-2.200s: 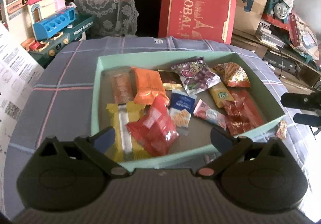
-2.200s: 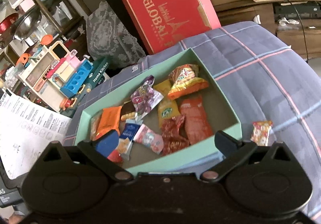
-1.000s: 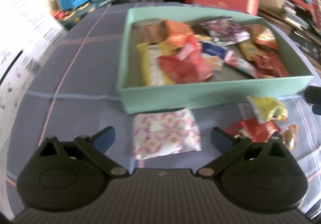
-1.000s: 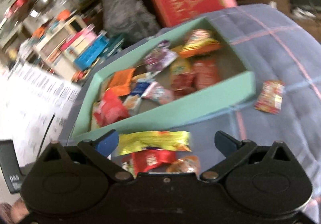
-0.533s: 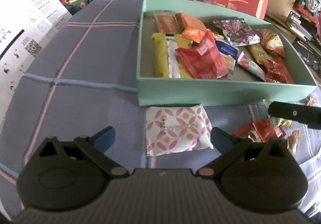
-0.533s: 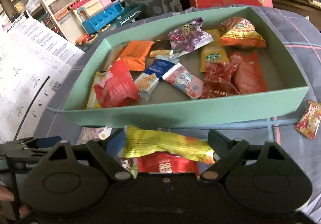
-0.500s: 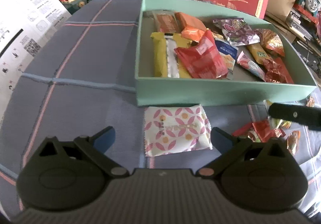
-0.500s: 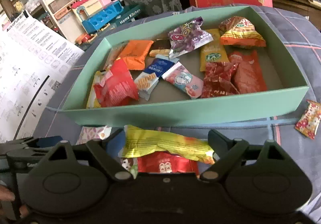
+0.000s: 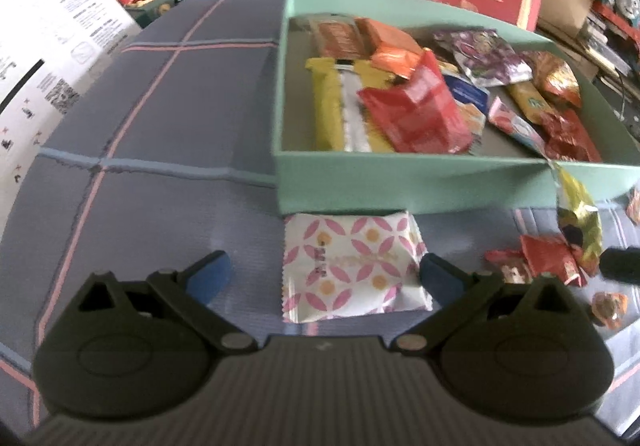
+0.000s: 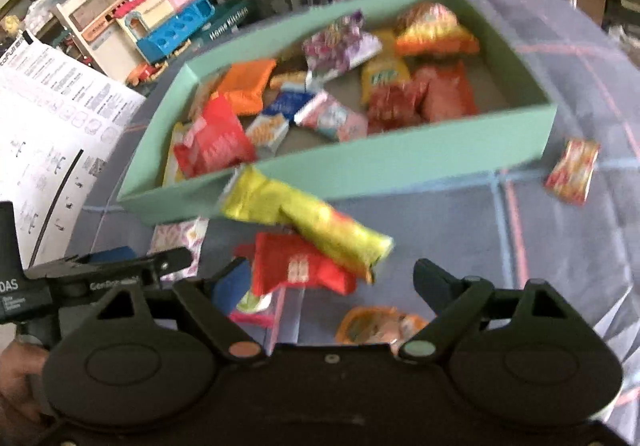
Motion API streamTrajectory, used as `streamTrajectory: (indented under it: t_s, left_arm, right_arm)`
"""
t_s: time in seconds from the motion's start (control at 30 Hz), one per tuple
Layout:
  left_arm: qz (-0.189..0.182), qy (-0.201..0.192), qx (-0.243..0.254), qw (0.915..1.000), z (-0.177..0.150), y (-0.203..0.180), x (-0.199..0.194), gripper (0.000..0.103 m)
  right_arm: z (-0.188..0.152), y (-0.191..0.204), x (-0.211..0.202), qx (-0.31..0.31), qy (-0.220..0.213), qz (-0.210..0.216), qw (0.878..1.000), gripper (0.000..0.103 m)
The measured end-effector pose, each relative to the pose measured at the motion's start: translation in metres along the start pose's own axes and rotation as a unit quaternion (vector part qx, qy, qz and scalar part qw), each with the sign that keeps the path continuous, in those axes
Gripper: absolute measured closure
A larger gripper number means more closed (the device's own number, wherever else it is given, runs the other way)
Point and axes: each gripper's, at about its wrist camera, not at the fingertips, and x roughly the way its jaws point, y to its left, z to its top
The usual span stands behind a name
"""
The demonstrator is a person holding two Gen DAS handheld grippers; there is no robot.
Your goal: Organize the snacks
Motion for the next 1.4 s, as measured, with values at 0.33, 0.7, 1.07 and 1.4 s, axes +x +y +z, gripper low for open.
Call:
streamTrajectory:
  t_s: [0.33, 0.7, 1.07, 1.4]
  left_arm:
    - [0.007, -0.003, -0.002, 1.0000, -0.002, 0.008, -0.002, 0.002]
    - [-0.018, -0.021, 0.047, 0.9985, -0.007, -0.017, -0.010, 0.049]
    - [-0.033, -0.051, 0.039, 0.9974, -0.005, -0.017, -0.045, 0.086]
    - [-0.053, -0.036, 0.065, 0.9959, -0.009, -0.039, -0.037, 0.081]
  right_arm:
    - [0.017, 0.002, 0.045, -0.077, 0.018, 0.008, 0.997, 0.052]
    - [-0.013, -0.051, 0.025, 0.117, -0.002, 0.040, 0.992, 0.085]
    - [-0.012, -0.059, -0.003, 0.161, -0.035, 0.060, 0.984, 0.087]
    - [-0.025, -0.067, -0.018, 0.172, -0.044, 0.053, 0.983, 0.087]
